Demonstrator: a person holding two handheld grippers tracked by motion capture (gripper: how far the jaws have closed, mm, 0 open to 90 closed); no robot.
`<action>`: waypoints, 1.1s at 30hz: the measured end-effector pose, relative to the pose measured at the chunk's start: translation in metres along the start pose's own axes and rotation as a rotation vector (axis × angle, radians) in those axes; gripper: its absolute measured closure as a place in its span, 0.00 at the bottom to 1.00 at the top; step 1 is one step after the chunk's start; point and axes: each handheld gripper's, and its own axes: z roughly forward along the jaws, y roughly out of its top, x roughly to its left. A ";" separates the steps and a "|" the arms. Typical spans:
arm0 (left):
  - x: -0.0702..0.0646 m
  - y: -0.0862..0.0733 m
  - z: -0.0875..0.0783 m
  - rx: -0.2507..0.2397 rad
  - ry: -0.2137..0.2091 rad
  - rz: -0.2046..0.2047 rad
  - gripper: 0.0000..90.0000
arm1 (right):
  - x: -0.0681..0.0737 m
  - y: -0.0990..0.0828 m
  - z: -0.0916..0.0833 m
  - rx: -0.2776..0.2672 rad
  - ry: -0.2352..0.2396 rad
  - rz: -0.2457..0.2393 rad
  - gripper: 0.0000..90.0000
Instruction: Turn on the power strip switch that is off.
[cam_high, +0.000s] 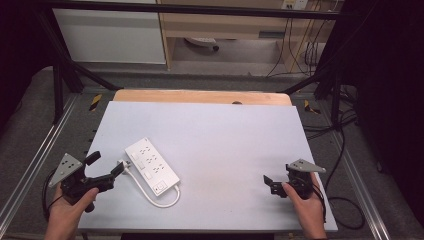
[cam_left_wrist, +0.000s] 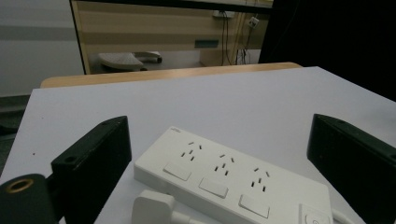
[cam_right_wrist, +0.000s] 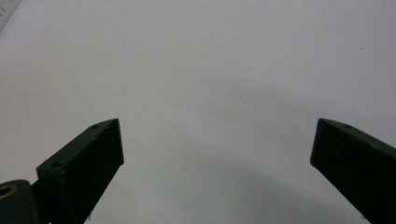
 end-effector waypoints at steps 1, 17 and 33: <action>0.001 -0.001 0.003 0.005 0.006 -0.004 0.08 | 0.000 0.000 0.000 0.002 0.000 0.002 0.03; -0.001 -0.005 0.017 0.026 -0.014 0.011 0.07 | 0.000 0.000 -0.001 0.000 0.001 0.002 0.03; -0.002 -0.010 0.025 0.042 -0.033 0.018 0.13 | 0.000 0.000 -0.002 -0.003 0.000 0.000 0.03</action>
